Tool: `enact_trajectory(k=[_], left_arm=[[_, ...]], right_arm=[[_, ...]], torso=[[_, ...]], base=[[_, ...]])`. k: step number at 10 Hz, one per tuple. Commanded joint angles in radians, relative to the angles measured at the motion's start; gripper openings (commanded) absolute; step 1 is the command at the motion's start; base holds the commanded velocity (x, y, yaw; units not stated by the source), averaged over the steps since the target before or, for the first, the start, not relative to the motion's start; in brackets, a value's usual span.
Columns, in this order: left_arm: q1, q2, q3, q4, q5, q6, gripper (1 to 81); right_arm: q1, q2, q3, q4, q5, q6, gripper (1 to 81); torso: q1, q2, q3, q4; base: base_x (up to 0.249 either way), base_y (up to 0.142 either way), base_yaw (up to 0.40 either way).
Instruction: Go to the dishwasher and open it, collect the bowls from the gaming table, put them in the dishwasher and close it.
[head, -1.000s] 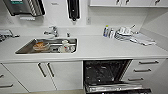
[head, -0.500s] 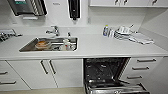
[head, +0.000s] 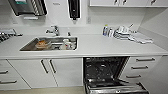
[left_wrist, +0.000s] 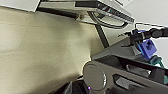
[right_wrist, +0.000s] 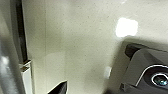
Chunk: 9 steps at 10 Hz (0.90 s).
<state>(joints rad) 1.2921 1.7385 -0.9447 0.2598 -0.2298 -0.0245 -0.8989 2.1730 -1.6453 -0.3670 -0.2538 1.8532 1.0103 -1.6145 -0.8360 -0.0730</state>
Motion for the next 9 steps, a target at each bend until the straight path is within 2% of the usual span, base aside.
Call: enact_trajectory(k=[1,2,3,4,5,6,7,9], left_arm=[[-0.032,-0.019,-0.039,0.010,0.038,-0.002,81.1],[-0.020,0.015,-0.104,0.010,0.049,-0.003,81.1],[-0.003,0.050,-0.164,0.000,0.049,-0.005,81.1],[0.013,0.084,-0.223,-0.028,0.049,-0.015,81.1],[0.023,0.121,-0.293,-0.068,0.047,-0.031,81.1],[0.043,0.169,-0.375,-0.106,0.047,-0.046,81.1],[0.066,0.214,-0.444,-0.121,0.041,-0.049,81.1],[0.101,0.290,-0.549,-0.178,0.038,-0.051,81.1]], right_arm=[[0.142,-0.146,0.136,-0.085,0.028,-0.055,81.1],[0.140,-0.193,0.201,-0.183,0.040,-0.099,81.1],[0.127,-0.223,0.255,-0.317,0.074,-0.173,81.1],[0.088,-0.236,0.285,-0.415,0.091,-0.209,81.1],[0.042,-0.240,0.302,-0.530,0.130,-0.235,81.1],[-0.014,-0.232,0.297,-0.667,0.198,-0.239,81.1],[-0.074,-0.214,0.269,-0.782,0.249,-0.238,81.1],[-0.180,-0.169,0.193,-0.877,0.303,-0.239,81.1]], torso=[[0.000,0.000,0.000,0.000],[0.000,0.000,0.000,0.000],[0.000,0.000,0.000,0.000],[0.000,0.000,0.000,0.000],[0.000,0.000,0.000,0.000],[0.000,0.000,0.000,0.000],[0.000,0.000,0.000,0.000],[0.000,0.000,0.000,0.000]], base=[[0.000,0.000,0.000],[0.000,0.000,0.000],[0.000,0.000,0.000],[0.000,0.000,0.000],[0.000,0.000,0.000],[0.000,0.000,0.000],[0.000,0.000,0.000],[0.000,0.000,0.000]])
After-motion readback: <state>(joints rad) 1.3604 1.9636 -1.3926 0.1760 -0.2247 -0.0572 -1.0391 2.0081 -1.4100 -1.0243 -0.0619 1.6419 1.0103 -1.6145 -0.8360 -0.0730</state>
